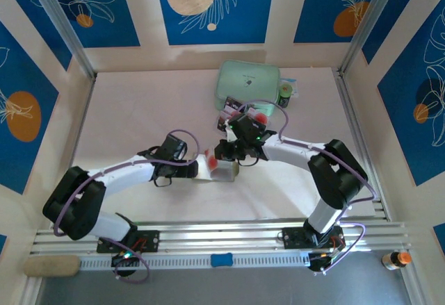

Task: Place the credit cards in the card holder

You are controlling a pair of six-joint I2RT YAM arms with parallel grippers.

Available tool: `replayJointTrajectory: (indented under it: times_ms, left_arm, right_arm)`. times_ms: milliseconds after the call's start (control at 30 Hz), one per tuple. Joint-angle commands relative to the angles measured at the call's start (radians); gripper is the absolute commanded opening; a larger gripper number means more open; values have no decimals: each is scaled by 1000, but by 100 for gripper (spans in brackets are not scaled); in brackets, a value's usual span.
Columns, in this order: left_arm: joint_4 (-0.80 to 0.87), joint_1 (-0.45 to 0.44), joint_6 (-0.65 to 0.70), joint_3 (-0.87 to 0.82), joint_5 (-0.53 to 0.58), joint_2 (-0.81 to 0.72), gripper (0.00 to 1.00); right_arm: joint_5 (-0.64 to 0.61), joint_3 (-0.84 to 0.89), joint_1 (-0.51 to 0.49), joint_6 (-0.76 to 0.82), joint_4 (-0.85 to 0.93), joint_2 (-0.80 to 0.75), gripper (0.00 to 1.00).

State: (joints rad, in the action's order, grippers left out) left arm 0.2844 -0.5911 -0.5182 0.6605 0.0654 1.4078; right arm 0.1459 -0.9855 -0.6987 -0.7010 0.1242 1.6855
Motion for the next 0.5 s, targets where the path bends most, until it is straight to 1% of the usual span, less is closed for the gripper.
replayJointTrajectory:
  times_ms: [0, 233, 467]
  left_arm:
    - [44, 1, -6, 6, 19, -28, 91]
    - [68, 1, -5, 52, 6, -56, 92]
    - [54, -1, 7, 97, -22, -1, 92]
  right_arm:
    - [42, 2, -7, -36, -49, 39, 0]
    - [61, -1, -6, -49, -70, 86, 0]
    - [70, 10, -10, -61, -84, 86, 0]
